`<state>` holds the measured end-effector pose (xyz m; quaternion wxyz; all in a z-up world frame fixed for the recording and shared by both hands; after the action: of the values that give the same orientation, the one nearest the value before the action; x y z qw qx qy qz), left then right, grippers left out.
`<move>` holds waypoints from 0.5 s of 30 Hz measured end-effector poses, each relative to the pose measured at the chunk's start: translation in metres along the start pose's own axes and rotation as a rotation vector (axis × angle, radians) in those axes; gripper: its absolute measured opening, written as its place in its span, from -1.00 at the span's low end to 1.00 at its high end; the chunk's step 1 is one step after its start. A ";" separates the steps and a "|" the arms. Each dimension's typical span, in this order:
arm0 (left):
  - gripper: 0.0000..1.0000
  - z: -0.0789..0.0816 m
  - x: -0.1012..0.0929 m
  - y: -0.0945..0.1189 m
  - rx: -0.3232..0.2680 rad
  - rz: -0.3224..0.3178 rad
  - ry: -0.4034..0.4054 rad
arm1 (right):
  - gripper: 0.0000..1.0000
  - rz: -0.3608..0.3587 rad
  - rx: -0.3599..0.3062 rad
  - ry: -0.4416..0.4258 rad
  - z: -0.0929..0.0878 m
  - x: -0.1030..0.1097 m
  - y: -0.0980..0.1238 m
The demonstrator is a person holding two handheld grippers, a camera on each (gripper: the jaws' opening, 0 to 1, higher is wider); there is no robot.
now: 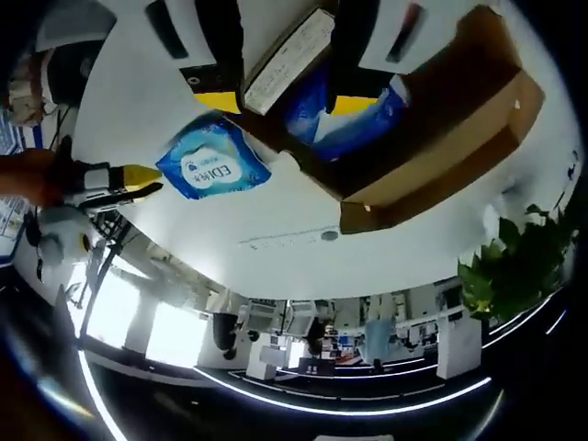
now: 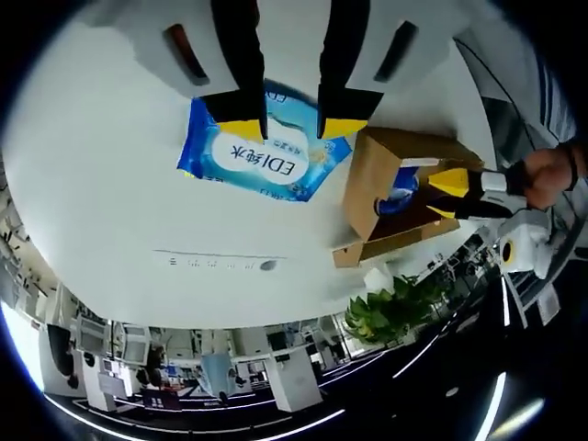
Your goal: Operate the shoe box by opening the lid, removing the specified soft item, and placing it in the target area until the item is outside and the box remains undamaged.
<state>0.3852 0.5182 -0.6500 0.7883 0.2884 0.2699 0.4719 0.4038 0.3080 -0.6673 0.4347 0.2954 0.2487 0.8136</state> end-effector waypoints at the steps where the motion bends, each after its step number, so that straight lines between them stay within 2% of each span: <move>1: -0.28 -0.003 0.004 0.003 0.000 0.006 0.006 | -0.61 0.005 0.004 0.007 0.001 0.004 -0.003; 15: -0.27 -0.046 0.068 0.056 -0.026 0.103 0.131 | -0.58 0.115 0.031 0.115 0.022 0.085 -0.050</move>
<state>0.3481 0.6108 -0.6519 0.7473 0.2600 0.2997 0.5330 0.4088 0.4089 -0.6622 0.3676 0.2688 0.2686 0.8488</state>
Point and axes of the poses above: the point that each gripper's makers call its tool centre point, and the gripper's own axes: y roughly backward along the fingers, x roughly to its left, z roughly out of its top, the point moved 3 cm from there along y, roughly backward along the fingers, and after that the axes turned 4 degrees about x, right-handed, at the moved point
